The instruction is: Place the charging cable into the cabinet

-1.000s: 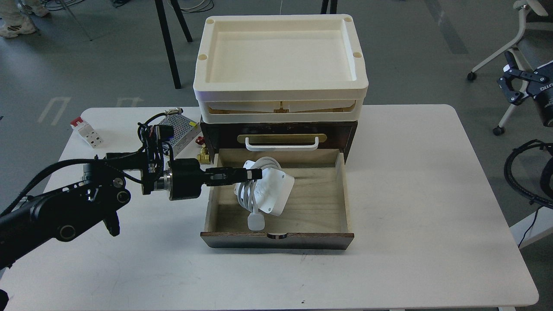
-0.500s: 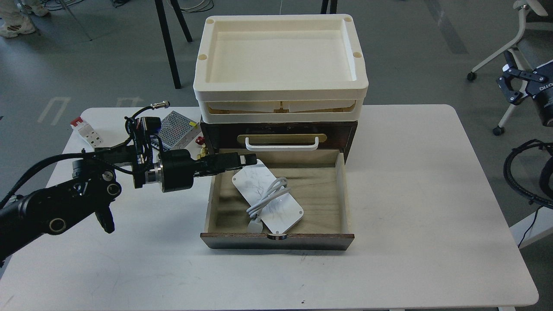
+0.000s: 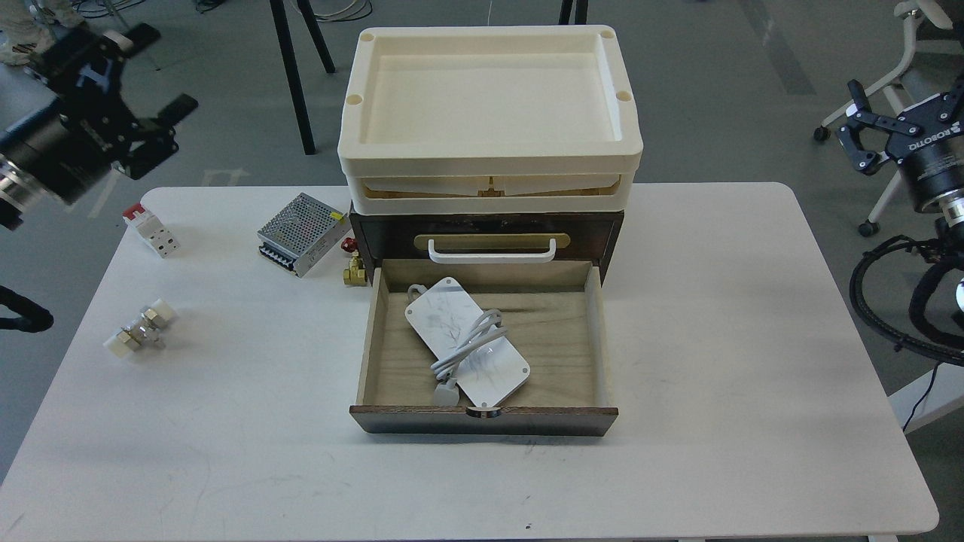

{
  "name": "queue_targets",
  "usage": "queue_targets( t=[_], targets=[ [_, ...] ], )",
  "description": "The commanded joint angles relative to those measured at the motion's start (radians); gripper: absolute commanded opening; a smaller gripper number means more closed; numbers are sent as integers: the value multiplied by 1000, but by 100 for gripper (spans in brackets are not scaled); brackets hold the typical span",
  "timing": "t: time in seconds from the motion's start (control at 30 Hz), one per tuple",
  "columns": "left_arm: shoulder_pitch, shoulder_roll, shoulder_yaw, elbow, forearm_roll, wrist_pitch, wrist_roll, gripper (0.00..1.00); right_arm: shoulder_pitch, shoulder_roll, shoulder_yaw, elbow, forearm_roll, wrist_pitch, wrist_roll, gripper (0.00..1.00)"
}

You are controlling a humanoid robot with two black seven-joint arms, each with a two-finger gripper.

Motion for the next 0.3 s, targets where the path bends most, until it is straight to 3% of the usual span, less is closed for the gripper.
queue_targets(
  t=[0.0,0.27],
  targets=[
    [-72,-153,-9,137,-144,-1,0,99,10,34,13,-3,1,0,0,100],
    [-72,-204,-15,188,-144,-1,0,99,19,25,42,5,1,0,0,100]
  ],
)
